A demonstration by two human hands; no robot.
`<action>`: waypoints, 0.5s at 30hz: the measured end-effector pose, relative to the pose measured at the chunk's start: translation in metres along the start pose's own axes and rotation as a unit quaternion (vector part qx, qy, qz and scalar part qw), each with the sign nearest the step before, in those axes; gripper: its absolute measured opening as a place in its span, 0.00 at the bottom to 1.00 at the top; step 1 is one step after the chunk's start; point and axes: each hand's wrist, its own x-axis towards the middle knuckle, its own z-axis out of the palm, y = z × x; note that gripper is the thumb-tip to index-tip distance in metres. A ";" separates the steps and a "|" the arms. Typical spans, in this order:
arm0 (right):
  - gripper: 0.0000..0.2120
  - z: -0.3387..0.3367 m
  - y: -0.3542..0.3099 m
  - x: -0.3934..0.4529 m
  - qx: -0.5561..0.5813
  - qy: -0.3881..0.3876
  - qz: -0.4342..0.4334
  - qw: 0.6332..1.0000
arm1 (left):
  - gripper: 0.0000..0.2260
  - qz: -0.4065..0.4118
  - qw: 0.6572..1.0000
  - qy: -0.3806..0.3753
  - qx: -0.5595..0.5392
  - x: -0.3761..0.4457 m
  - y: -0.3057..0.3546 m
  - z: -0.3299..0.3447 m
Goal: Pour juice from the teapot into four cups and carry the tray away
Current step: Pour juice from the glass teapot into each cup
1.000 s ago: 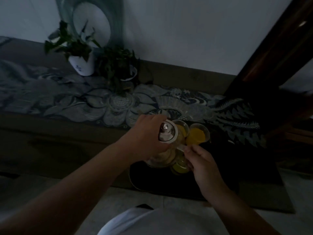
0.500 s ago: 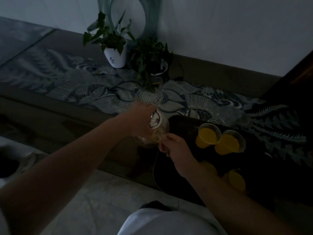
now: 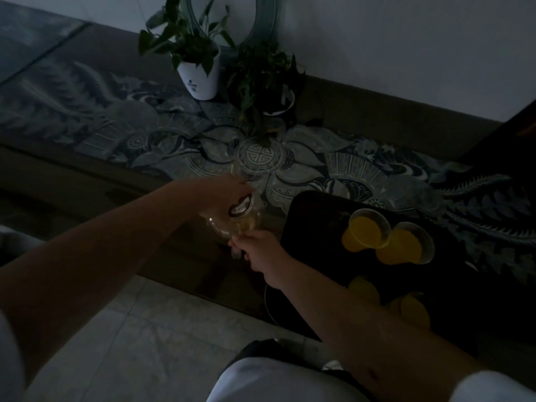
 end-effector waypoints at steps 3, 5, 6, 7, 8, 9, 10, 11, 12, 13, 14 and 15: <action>0.10 0.007 -0.001 0.006 -0.003 -0.013 0.008 1.000 | 0.43 0.003 1.000 -0.005 0.006 0.004 -0.011 0.007; 0.10 0.011 -0.002 0.010 -0.005 -0.021 0.015 1.000 | 0.43 0.004 1.000 -0.009 0.006 0.006 -0.018 0.012; 0.10 0.013 -0.002 0.011 -0.005 -0.026 0.018 0.999 | 0.43 0.005 1.000 -0.011 0.004 0.006 -0.021 0.013; 0.10 0.015 -0.003 0.013 -0.003 -0.032 0.022 0.999 | 0.44 0.006 1.000 -0.015 0.004 0.006 -0.023 0.015; 0.10 0.017 -0.003 0.014 -0.001 -0.037 0.026 0.999 | 0.44 0.008 1.000 -0.017 0.003 0.006 -0.025 0.016; 0.10 0.019 -0.003 0.016 -0.003 -0.040 0.030 0.999 | 0.43 0.013 1.000 -0.018 0.003 0.006 -0.027 0.018; 0.11 0.022 -0.003 0.018 -0.008 -0.041 0.033 0.999 | 0.43 0.019 1.000 -0.016 0.006 0.006 -0.029 0.020; 0.10 0.024 -0.003 0.020 -0.013 -0.044 0.036 0.998 | 0.42 0.023 1.000 -0.012 0.008 0.005 -0.031 0.021; 0.10 0.027 -0.002 0.021 -0.017 -0.047 0.040 0.998 | 0.42 0.026 1.000 -0.008 0.009 0.004 -0.032 0.022; 0.10 0.029 -0.002 0.023 -0.018 -0.048 0.045 0.998 | 0.41 0.027 1.000 -0.004 0.008 0.003 -0.032 0.024; 0.10 0.031 -0.002 0.024 -0.019 -0.046 0.048 0.998 | 0.41 0.026 1.000 0.000 0.007 0.002 -0.033 0.025; 0.09 0.033 -0.002 0.025 -0.021 -0.044 0.052 0.997 | 0.40 0.026 1.000 0.004 0.005 0.001 -0.033 0.026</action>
